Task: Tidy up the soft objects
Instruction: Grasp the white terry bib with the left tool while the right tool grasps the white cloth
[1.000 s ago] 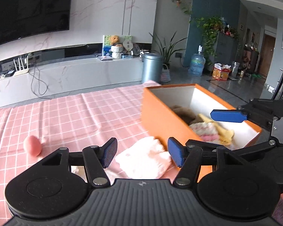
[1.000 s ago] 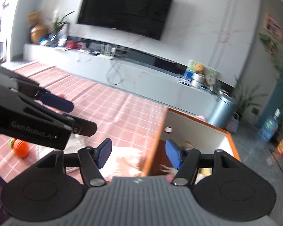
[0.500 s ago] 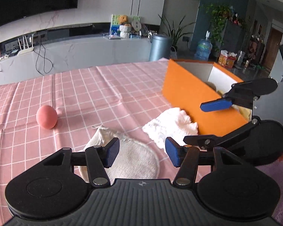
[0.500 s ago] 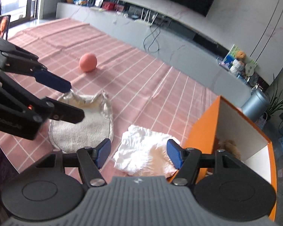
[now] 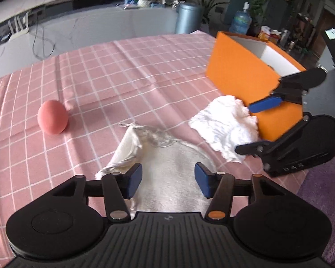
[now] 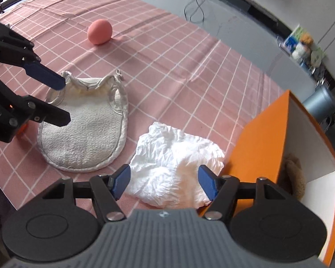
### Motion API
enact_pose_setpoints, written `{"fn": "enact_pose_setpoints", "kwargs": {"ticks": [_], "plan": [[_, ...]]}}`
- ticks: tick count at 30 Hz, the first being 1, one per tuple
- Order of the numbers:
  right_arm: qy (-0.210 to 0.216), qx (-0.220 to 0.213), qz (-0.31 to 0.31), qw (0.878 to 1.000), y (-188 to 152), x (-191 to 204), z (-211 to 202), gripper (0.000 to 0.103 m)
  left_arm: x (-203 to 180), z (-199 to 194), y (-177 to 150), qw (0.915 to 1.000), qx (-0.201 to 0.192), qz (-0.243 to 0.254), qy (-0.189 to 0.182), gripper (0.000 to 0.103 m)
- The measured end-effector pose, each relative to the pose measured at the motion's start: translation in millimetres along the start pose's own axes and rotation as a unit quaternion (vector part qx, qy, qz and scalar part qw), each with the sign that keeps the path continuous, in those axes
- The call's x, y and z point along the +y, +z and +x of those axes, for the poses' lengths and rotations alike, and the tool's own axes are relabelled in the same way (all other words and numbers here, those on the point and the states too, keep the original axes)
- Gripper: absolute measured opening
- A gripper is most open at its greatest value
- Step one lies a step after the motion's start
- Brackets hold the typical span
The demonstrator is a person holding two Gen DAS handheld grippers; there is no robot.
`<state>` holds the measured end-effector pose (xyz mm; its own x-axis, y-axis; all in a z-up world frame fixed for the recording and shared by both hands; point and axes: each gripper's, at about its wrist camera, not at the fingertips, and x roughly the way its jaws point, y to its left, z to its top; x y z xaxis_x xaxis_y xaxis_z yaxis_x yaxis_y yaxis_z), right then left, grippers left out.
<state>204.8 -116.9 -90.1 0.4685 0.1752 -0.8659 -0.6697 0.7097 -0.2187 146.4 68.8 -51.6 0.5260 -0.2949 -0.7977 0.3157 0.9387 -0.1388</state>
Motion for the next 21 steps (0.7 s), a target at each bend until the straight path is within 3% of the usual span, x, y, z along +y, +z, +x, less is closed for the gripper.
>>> {"fn": "enact_pose_setpoints", "kwargs": {"ticks": [3, 9, 11, 13, 17, 21], "plan": [[0.019, 0.031, 0.022, 0.999, 10.3, -4.5, 11.3, 0.081, 17.9, 3.4, 3.7, 0.9988, 0.024, -0.036, 0.023, 0.069], [-0.031, 0.062, 0.018, 0.997, 28.2, -2.6, 29.5, 0.084, 44.9, 6.7, 3.9, 0.9918, 0.062, -0.094, 0.060, 0.071], [-0.033, 0.076, 0.024, 0.996, 30.0, -4.9, 38.5, 0.080, 49.1, 10.9, 1.1, 0.9897, 0.074, -0.107, 0.060, 0.071], [-0.007, 0.089, 0.057, 0.994, 28.8, -11.0, 46.0, 0.077, 51.8, 13.5, -2.1, 0.9879, 0.077, -0.127, 0.046, 0.071], [0.025, 0.091, 0.097, 0.991, 28.5, -15.7, 49.1, 0.059, 48.9, 21.8, -4.5, 0.9852, 0.081, -0.149, 0.024, 0.071], [0.031, 0.085, 0.107, 0.990, 28.5, -11.1, 49.7, 0.052, 39.4, 27.3, -0.6, 0.9858, 0.075, -0.148, 0.023, 0.072]]}}
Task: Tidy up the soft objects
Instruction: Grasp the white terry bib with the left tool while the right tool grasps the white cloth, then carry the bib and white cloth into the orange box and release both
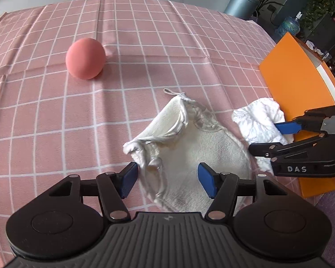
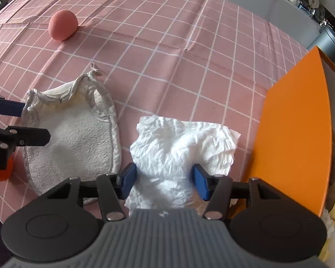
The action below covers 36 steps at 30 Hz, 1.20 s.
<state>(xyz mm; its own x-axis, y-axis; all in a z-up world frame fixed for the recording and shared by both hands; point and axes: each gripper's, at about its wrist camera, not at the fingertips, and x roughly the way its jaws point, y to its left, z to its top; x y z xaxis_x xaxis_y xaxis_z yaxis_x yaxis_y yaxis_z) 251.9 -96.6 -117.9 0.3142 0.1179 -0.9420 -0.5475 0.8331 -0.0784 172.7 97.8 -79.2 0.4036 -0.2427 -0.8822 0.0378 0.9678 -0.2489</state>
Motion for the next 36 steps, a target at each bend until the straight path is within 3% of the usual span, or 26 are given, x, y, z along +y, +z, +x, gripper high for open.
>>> {"fn": "enact_pose_setpoints", "kwargs": {"ticks": [3, 10, 11, 13, 15, 18, 24, 36], "plan": [[0.006, -0.012, 0.007, 1.000, -1.9, 1.4, -0.9, 0.046, -9.2, 2.7, 1.7, 1.0000, -0.002, 0.004, -0.005, 0.073], [0.024, -0.048, 0.033, 0.998, -9.9, 3.4, -5.1, 0.032, -25.2, 8.1, -0.3, 0.9994, -0.023, 0.012, 0.021, 0.075], [0.021, -0.053, 0.031, 0.998, -11.7, 5.2, -5.4, 0.032, -26.5, 8.6, -0.3, 0.9992, -0.028, 0.012, 0.028, 0.071], [0.014, -0.062, 0.027, 0.998, -15.0, 8.2, -5.2, 0.032, -29.8, 8.5, -0.7, 0.9978, -0.039, 0.017, 0.052, 0.054], [0.011, -0.066, 0.028, 0.997, -16.4, 9.1, -4.8, 0.032, -32.3, 7.9, -1.4, 0.9956, -0.048, 0.020, 0.078, 0.026], [0.010, -0.071, 0.031, 0.997, -17.7, 8.9, -4.9, 0.032, -29.5, 3.3, -3.2, 0.9944, -0.067, 0.014, 0.081, 0.013], [-0.008, -0.092, 0.027, 0.995, -24.2, 14.3, -8.5, 0.031, -31.1, -11.9, -12.5, 0.9902, -0.110, 0.002, 0.086, 0.010], [0.000, -0.219, 0.081, 0.972, -59.2, 14.2, -69.7, 0.025, -44.6, -57.1, -19.2, 0.9769, -0.194, -0.001, 0.090, 0.010]]}}
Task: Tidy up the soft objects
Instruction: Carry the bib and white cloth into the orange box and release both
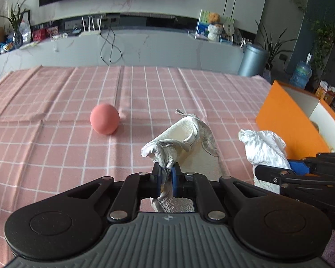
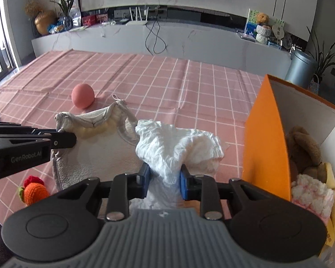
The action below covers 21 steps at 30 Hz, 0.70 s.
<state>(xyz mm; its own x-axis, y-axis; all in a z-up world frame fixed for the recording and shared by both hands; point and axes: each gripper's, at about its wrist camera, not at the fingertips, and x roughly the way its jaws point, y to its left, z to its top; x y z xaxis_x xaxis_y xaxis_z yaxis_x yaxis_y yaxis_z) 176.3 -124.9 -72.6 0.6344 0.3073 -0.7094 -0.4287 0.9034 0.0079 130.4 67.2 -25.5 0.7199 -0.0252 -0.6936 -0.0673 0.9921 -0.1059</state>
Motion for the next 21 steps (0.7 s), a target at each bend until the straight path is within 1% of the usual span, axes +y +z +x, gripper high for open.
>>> {"fn": "enact_pose_setpoints", "kwargs": {"ticks": [3, 6, 11, 14, 18, 21], "plan": [[0.012, -0.025, 0.011, 1.000, 1.8, -3.5, -17.0, 0.025, -1.6, -13.2, 6.8, 0.9998, -0.021, 0.000, 0.001, 0.010], [0.011, -0.047, 0.017, 0.999, 4.2, -7.1, -34.2, 0.025, -6.2, -28.1, 11.2, 0.9992, -0.040, 0.003, -0.001, 0.009], [0.019, -0.097, 0.045, 0.994, 3.7, -17.8, -73.5, 0.025, -17.1, -55.7, 19.8, 0.9970, -0.076, 0.008, -0.013, 0.009], [0.018, -0.125, 0.060, 0.990, -0.3, -25.3, -95.9, 0.025, -27.1, -69.1, 24.0, 0.9952, -0.092, 0.006, -0.034, 0.009], [-0.001, -0.152, 0.064, 0.986, -7.9, -36.4, -122.2, 0.025, -44.2, -79.6, 26.6, 0.9921, -0.109, 0.015, -0.060, 0.009], [-0.017, -0.170, 0.073, 0.983, -12.5, -50.1, -140.5, 0.025, -57.8, -84.0, 28.4, 0.9898, -0.115, 0.024, -0.080, 0.009]]}}
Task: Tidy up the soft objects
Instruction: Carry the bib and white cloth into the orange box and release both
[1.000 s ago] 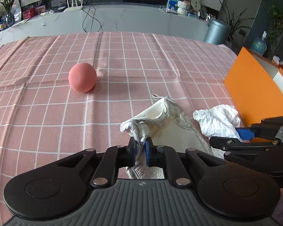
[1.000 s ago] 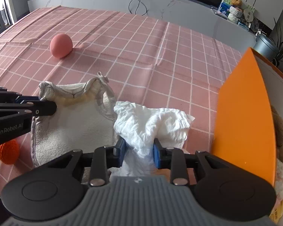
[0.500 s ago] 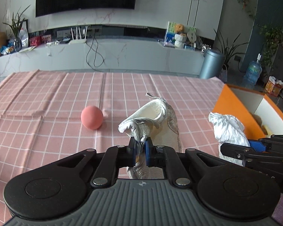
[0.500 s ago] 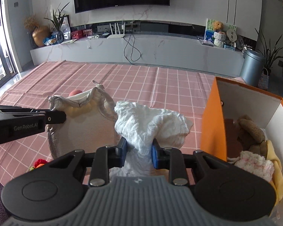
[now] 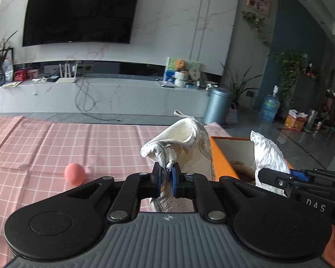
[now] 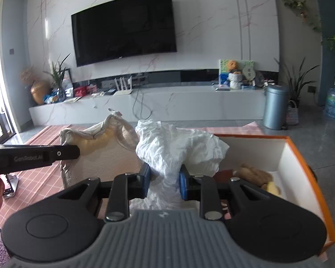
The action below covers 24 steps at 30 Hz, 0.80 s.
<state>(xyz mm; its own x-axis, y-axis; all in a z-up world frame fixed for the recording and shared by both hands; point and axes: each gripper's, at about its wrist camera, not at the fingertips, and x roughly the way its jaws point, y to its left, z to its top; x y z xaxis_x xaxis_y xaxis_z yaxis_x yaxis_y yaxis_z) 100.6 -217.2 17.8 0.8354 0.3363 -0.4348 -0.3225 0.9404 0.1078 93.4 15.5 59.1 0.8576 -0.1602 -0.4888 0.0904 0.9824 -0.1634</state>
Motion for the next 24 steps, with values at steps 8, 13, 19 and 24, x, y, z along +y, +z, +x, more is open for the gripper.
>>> {"fn": "enact_pose_setpoints", "kwargs": {"ticks": [8, 13, 19, 24], "plan": [[-0.027, -0.017, 0.027, 0.999, 1.3, -41.9, -29.3, 0.025, -43.9, 12.9, 7.0, 0.9983, -0.004, 0.032, -0.049, 0.009], [-0.042, -0.006, 0.037, 0.998, -2.7, -68.8, -34.5, 0.025, -74.5, 30.5, 6.0, 0.9950, 0.009, 0.050, -0.086, 0.009], [-0.054, 0.018, 0.071, 0.996, -3.9, -116.0, -35.8, 0.025, -102.1, 54.1, -0.1, 0.9883, 0.034, 0.071, -0.131, 0.009], [-0.056, 0.048, 0.108, 0.991, -6.0, -153.1, -30.1, 0.025, -115.7, 77.2, -4.3, 0.9833, 0.065, 0.075, -0.152, 0.009]]}}
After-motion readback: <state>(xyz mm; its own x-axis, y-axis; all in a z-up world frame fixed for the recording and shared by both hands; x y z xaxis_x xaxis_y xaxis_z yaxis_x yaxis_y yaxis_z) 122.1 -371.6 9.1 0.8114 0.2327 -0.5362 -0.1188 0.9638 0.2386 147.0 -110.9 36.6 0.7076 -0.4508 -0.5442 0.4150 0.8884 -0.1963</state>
